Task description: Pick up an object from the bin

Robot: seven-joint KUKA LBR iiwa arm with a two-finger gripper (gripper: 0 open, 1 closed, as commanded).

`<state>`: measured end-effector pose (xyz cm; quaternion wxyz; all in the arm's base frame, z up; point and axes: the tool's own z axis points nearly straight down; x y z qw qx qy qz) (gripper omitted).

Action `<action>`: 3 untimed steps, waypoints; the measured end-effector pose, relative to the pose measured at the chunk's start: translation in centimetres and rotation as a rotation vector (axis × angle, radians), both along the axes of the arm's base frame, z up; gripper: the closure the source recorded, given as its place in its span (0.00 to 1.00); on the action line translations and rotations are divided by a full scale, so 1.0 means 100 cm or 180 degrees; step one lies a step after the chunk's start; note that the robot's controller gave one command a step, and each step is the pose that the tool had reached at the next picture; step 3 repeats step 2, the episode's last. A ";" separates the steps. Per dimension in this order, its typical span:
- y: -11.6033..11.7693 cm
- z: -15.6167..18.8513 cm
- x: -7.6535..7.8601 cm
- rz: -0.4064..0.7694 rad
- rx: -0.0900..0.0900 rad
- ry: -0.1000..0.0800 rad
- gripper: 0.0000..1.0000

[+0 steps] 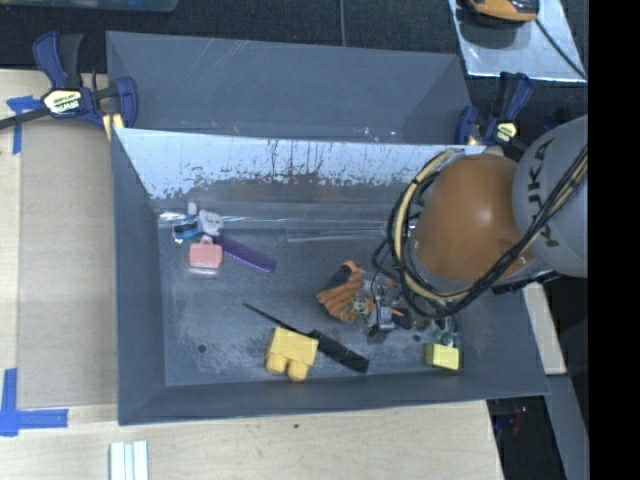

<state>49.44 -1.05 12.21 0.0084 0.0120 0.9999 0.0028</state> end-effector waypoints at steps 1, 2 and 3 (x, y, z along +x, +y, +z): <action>0.000 0.027 -0.001 0.0001 0.0001 0.0009 1.00; 0.000 0.062 0.000 0.0002 0.0001 -0.0001 1.00; 0.000 0.062 0.000 0.0002 0.0001 -0.0001 1.00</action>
Offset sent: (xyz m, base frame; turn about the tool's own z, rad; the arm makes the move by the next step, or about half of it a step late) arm -0.0010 0.0000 0.0280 -0.0002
